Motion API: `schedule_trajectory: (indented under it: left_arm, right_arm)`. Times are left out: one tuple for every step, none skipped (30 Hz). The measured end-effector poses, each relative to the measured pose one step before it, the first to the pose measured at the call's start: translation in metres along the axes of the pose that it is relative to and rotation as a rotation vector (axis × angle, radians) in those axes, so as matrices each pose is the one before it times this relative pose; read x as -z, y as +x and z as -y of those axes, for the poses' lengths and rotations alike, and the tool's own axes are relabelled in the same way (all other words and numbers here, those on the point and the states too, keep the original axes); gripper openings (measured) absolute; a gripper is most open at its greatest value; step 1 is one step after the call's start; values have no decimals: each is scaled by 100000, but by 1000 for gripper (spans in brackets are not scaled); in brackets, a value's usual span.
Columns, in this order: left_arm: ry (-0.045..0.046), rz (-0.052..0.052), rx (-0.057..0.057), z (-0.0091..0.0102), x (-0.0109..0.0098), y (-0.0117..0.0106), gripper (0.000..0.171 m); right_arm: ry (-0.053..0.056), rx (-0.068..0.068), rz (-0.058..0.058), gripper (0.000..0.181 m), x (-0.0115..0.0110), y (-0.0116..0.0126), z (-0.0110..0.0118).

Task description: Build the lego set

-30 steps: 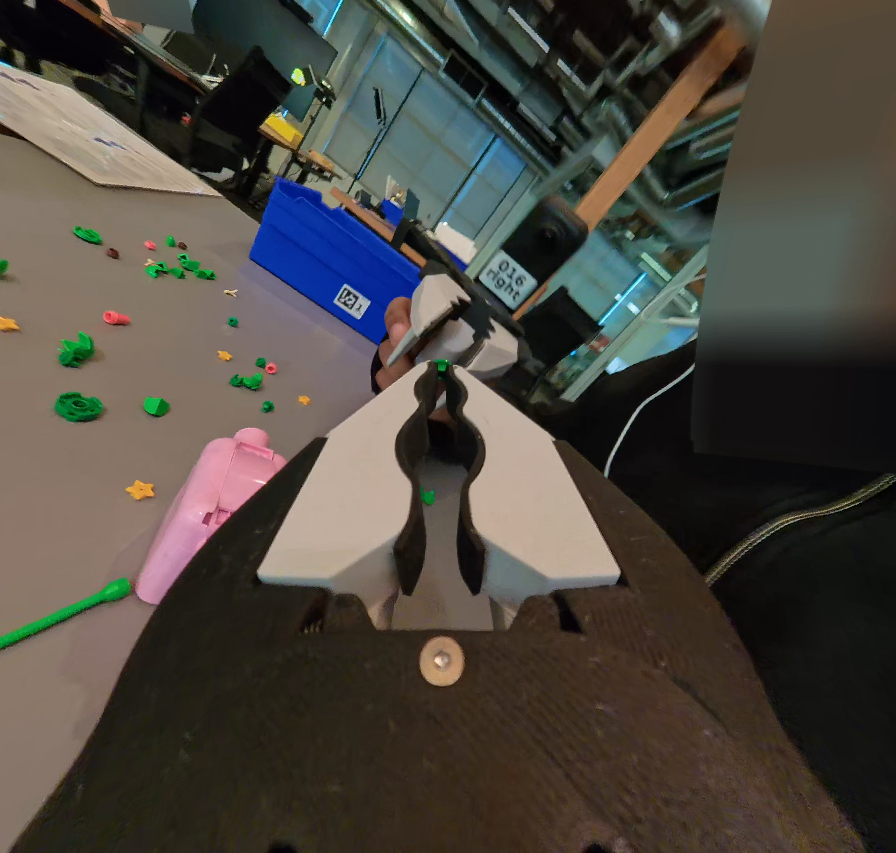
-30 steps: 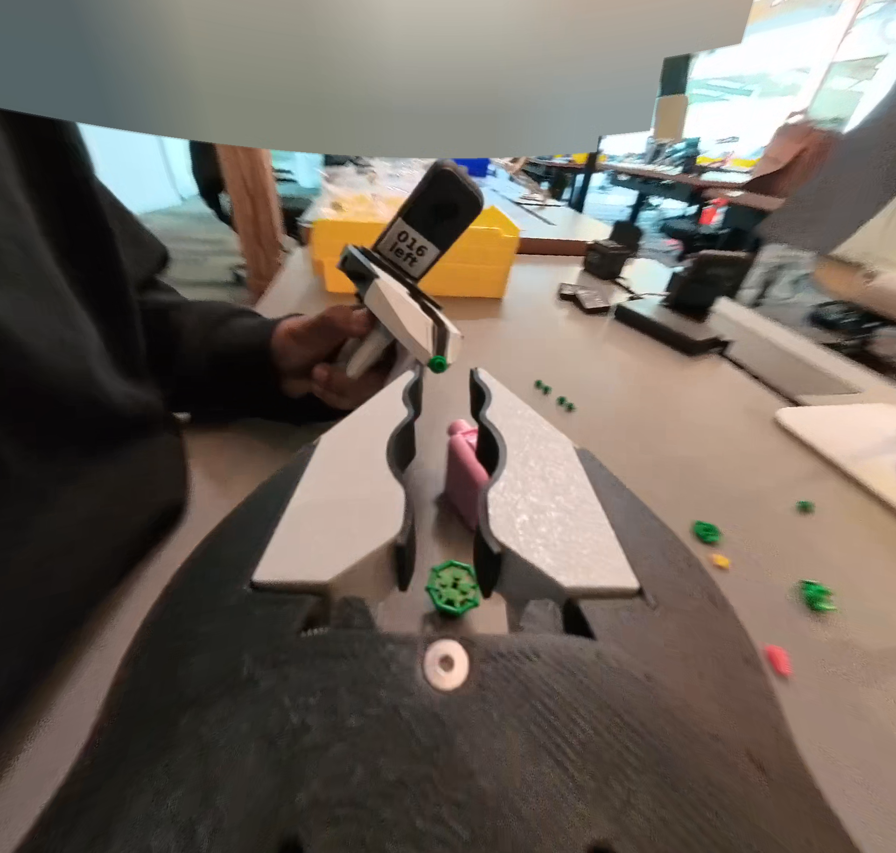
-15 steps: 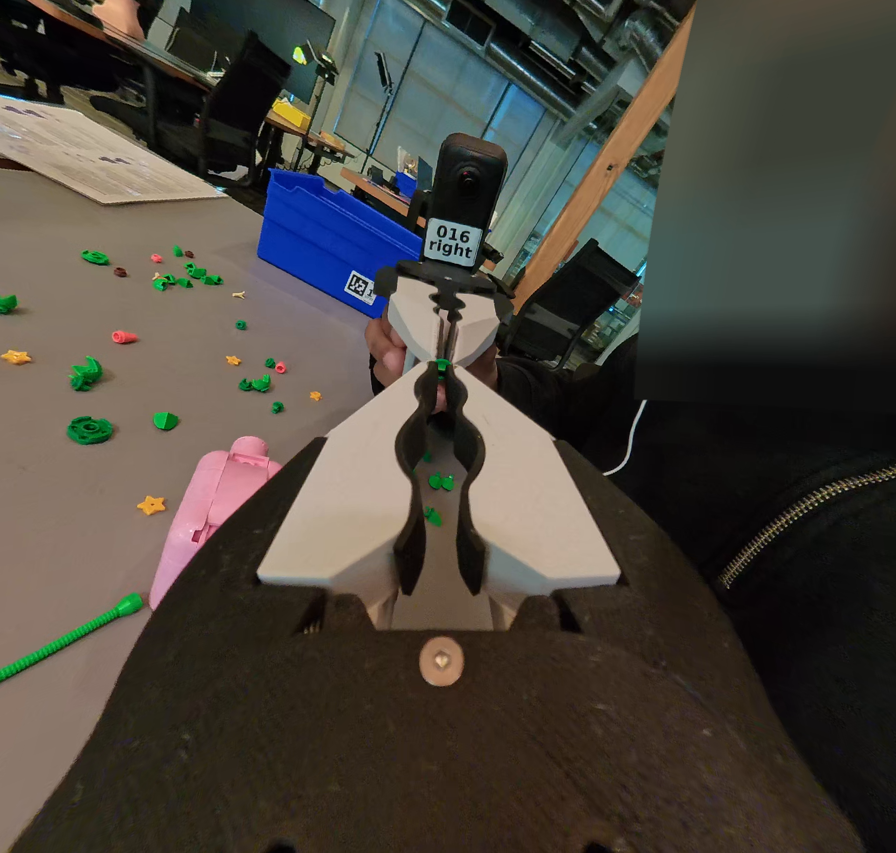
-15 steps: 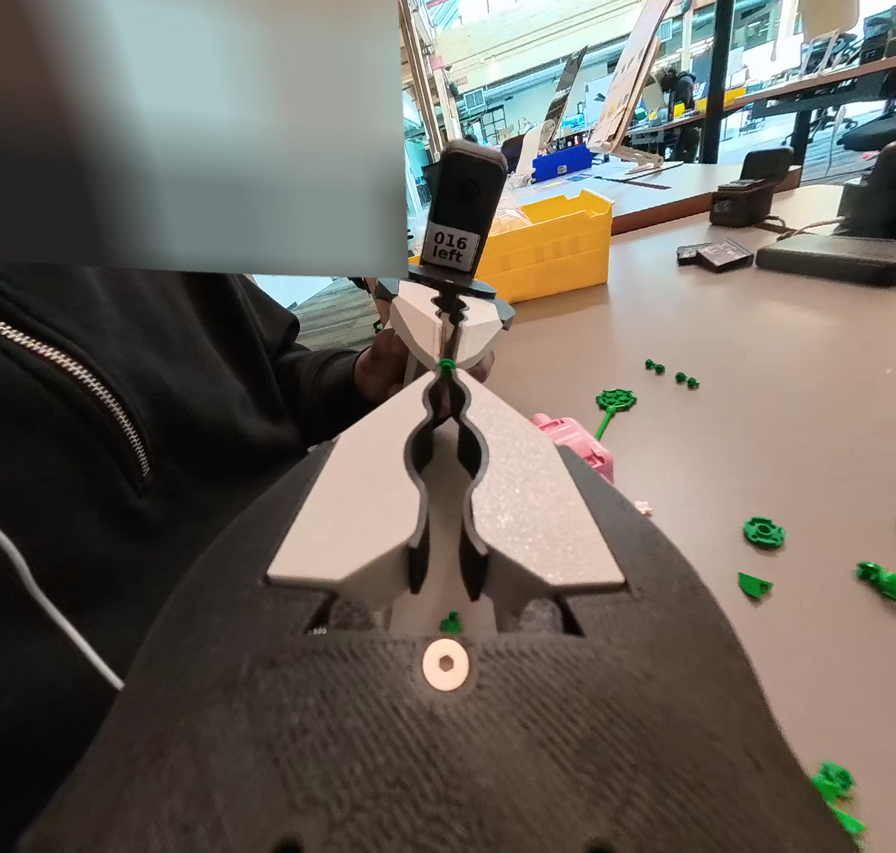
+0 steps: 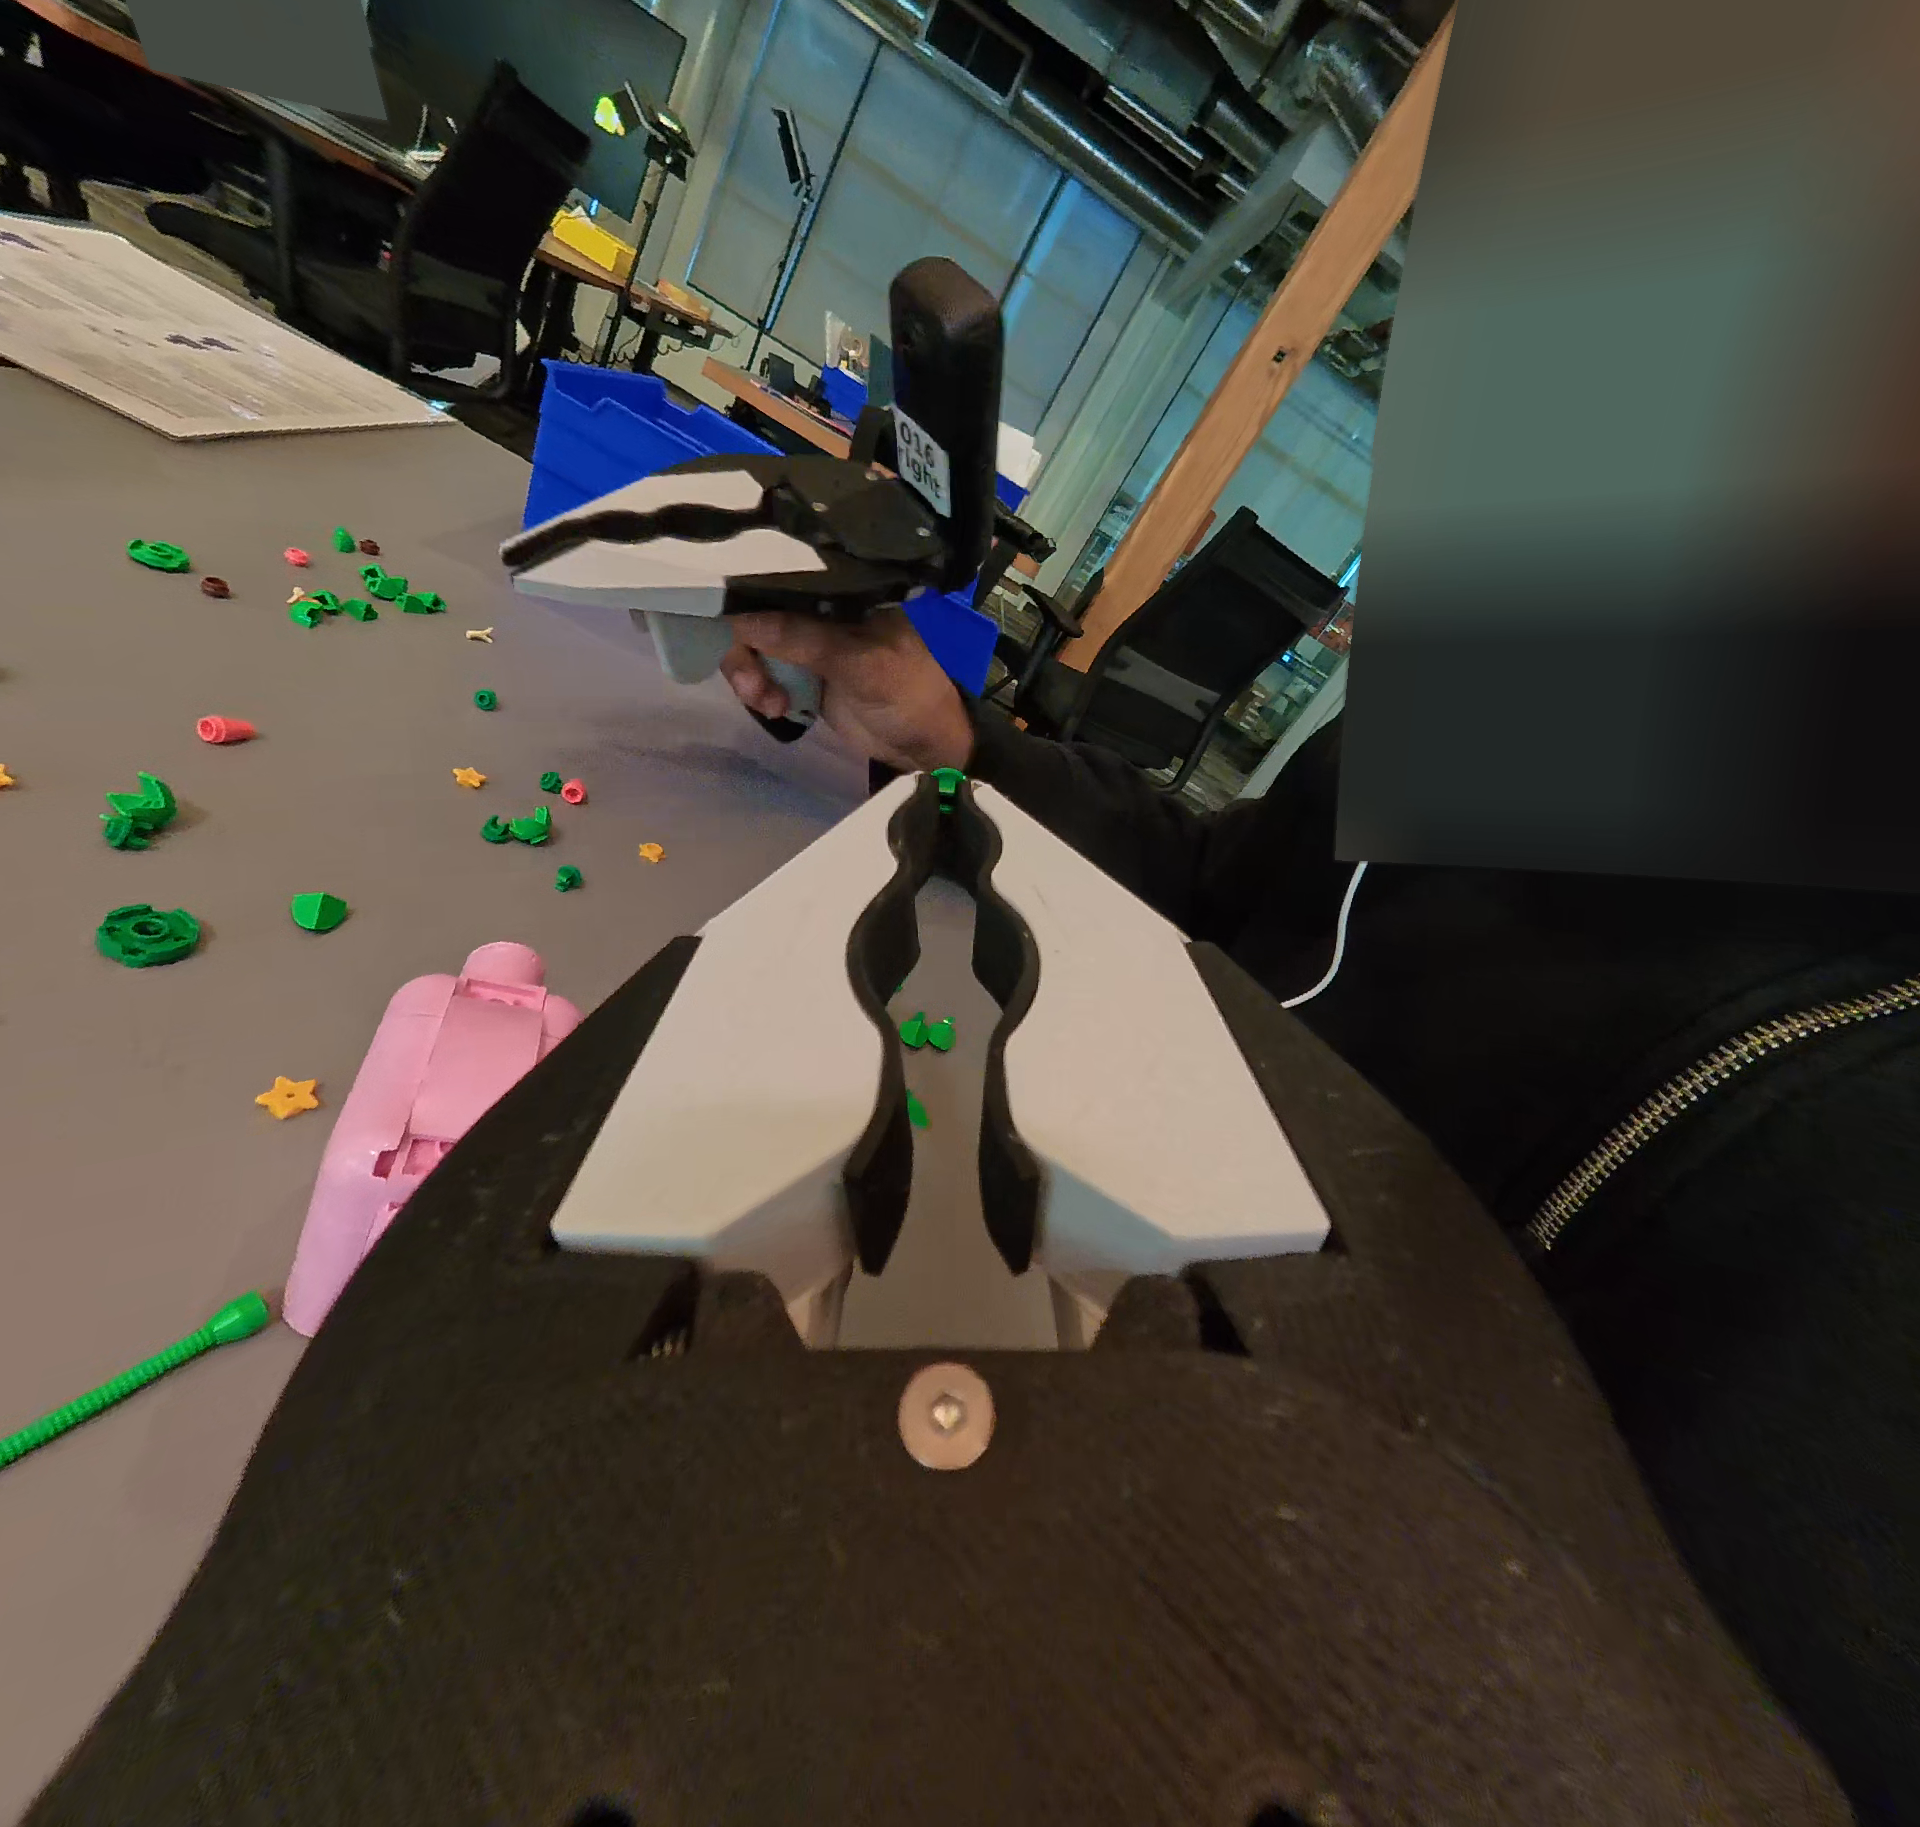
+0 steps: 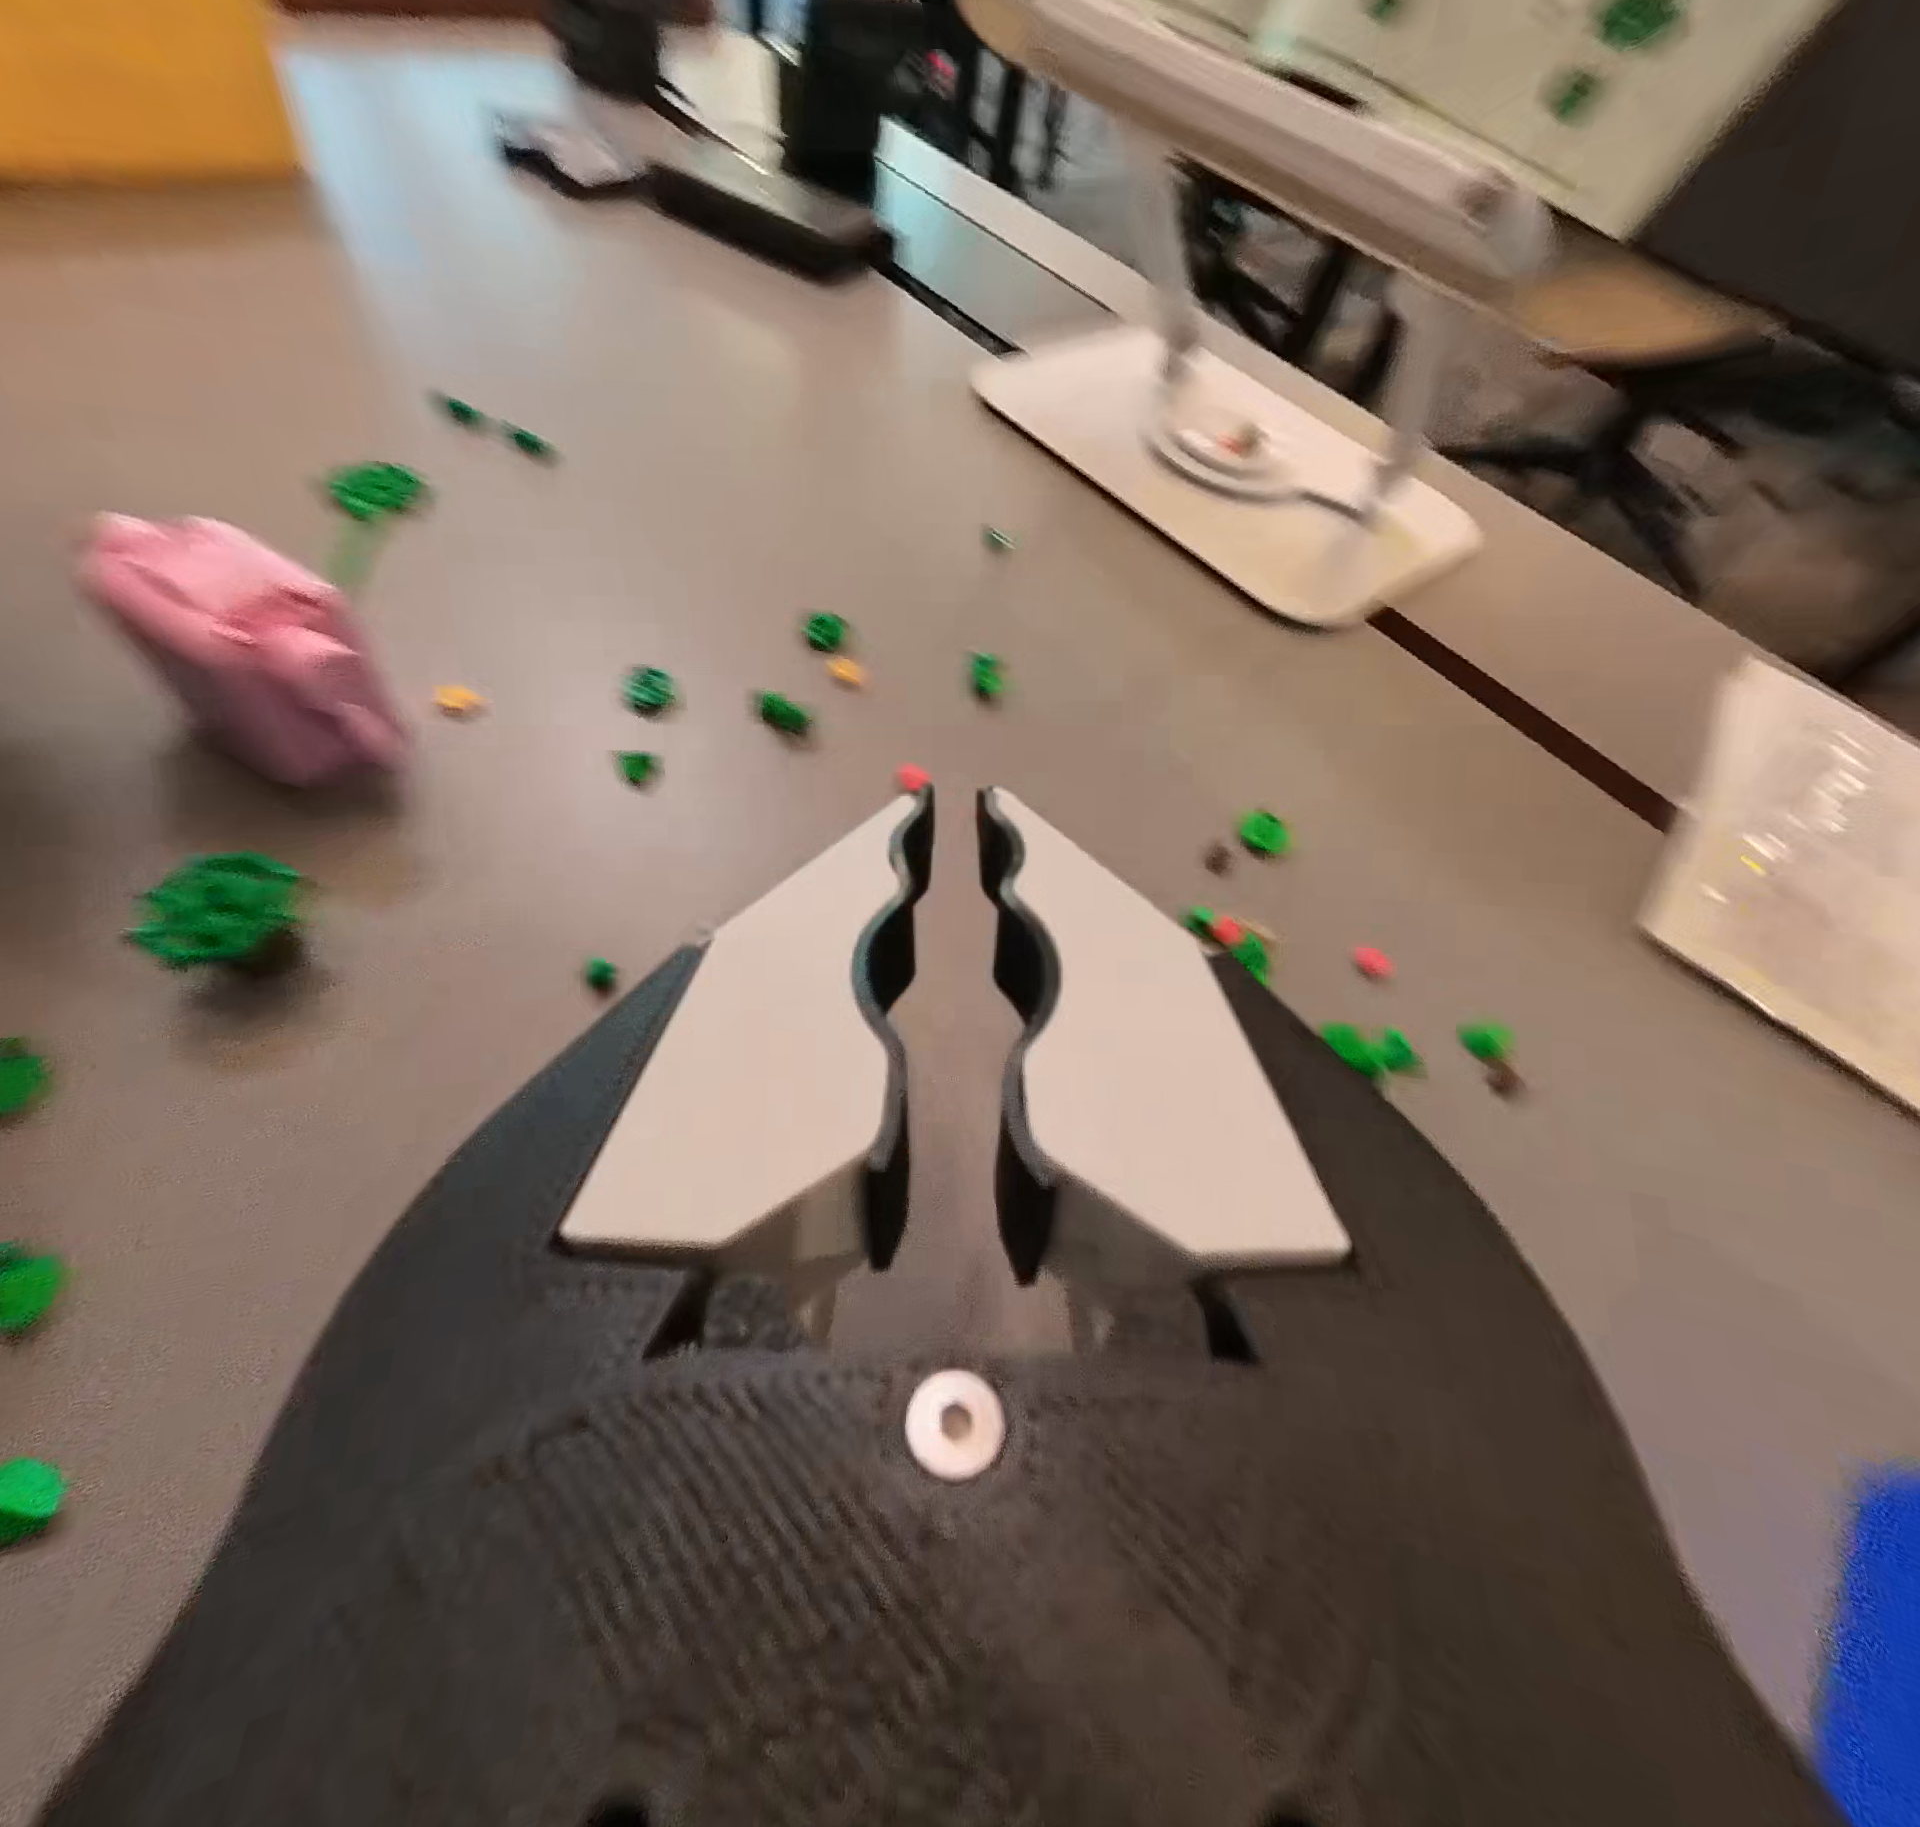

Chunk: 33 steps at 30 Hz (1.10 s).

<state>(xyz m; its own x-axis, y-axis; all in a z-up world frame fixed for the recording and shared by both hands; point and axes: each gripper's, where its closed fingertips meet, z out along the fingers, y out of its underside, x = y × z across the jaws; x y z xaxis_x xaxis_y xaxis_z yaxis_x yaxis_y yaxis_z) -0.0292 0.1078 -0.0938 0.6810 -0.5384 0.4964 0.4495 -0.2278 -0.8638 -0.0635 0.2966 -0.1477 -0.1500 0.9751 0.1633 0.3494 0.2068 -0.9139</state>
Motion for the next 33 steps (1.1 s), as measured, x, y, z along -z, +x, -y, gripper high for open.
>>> schedule_trajectory:
  left_arm:
    - [-22, -47, -110, -8, 5, 28, 0]
    - [-43, -39, -105, -9, -1, 22, 0]
    - [-10, -138, -14, -6, -5, 25, 0]
    - [19, -207, 114, -8, -14, 33, 0]
    - [-34, -299, 178, -9, -13, 38, 0]
    - [-66, -205, 154, -26, -15, 25, 0]
    - [-42, -247, 142, -14, -18, 35, 0]
    - [5, -288, 94, -12, -5, 49, 0]
    - [65, -188, 73, 0, -4, 26, 0]
    - [52, -114, 39, 7, -4, 19, 0]
    - [16, -58, 13, 0, 7, 15, 0]
    - [117, -111, 12, 19, 6, 15, 0]
    - [79, 17, 62, 12, 7, -16, 0]
    - [114, -136, 200, 12, 12, 3, 0]
    - [115, -245, 232, 15, 4, 15, 0]
    - [43, -159, 195, -6, -4, -4, 0]
    - [60, -169, 207, 3, 2, 9, 0]
    - [87, -171, 142, 13, -15, 11, 0]
    - [105, -53, 94, 15, 6, -4, 0]
    - [97, -123, 133, 19, -10, -3, 0]
    - [126, -186, 171, 25, 2, 8, 0]
    - [126, -194, 188, 16, -10, 23, 0]
    - [52, -202, 158, 8, -12, 17, 0]
    - [35, -155, 74, 5, -24, 22, 0]
    - [-32, -112, 27, -7, -12, 18, 0]
    - [-55, -113, 7, -12, -24, 18, 0]
    - [-13, -86, 6, -4, -13, 13, 0]
    - [-42, -67, 32, -6, -19, 7, 0]
    - [7, -93, 28, -1, -14, 16, 0]
    - [31, -77, 27, 7, -10, 7, 0]
    - [31, -44, 15, 4, -2, 7, 0]
    - [63, -73, 30, 9, -4, 12, 0]
    - [25, -56, 52, 2, -2, -6, 0]
  right_arm:
    - [-3763, -1263, -5053, 8, 353, 1463, -867]
    - [-3295, -2002, -3486, 10, 268, 1192, -832]
    - [-2291, -2354, -1727, 11, 175, 867, -698]
    - [-1535, -2472, -70, 12, 82, 553, -595]
    - [-1318, -2335, 1790, 13, -26, 229, -541]
    - [-1447, -1818, 4000, 12, -126, -185, -535]
    - [-2070, -2046, 3300, 11, -191, -118, -620]
    - [-1856, -2131, 1624, 11, -233, 70, -556]
    - [-1208, -1619, 906, 11, -230, 98, -410]
    - [-1145, -1299, 232, 11, -185, 121, -261]
    - [-1062, -775, -643, 12, -73, 186, -121]
    - [-173, -462, -1685, 12, -7, 305, -32]
    - [20, -128, -2452, 12, 56, 401, -31]
    - [56, 57, -2893, 12, 101, 496, -45]
    - [106, -161, -3350, 12, 122, 608, -55]
    - [219, -625, -2636, 13, 100, 549, -26]
    - [374, -1402, -1431, 13, 56, 388, 23]
    - [209, -1992, -759, 14, 20, 301, 19]
    - [-242, -1899, -800, 14, -50, 323, -22]
    - [-724, -1406, -542, 14, -119, 260, -65]
    - [-1136, -1004, -828, 14, -193, 294, -98]
    - [-1199, -322, -573, 14, -240, 225, -68]
    - [-1352, 421, 164, 13, -314, 90, -51]
    - [-1518, 781, 8, 13, -348, 71, -48]
    - [-1478, 1212, 341, 13, -372, -7, -31]
    - [-1415, 1639, 961, 13, -374, -151, -1]
    - [-1587, 1606, 176, 13, -354, -64, -44]
    - [-1585, 1512, -783, 13, -314, 32, -74]
    - [-1209, 1644, -1021, 13, -255, 61, -40]
    - [-776, 1615, -1255, 13, -186, 81, 0]
    - [-248, 1466, -989, 13, -138, 72, 55]
    - [421, 1436, 16, 13, -69, -77, 144]
    - [965, 1305, 347, 13, -22, -121, 214]
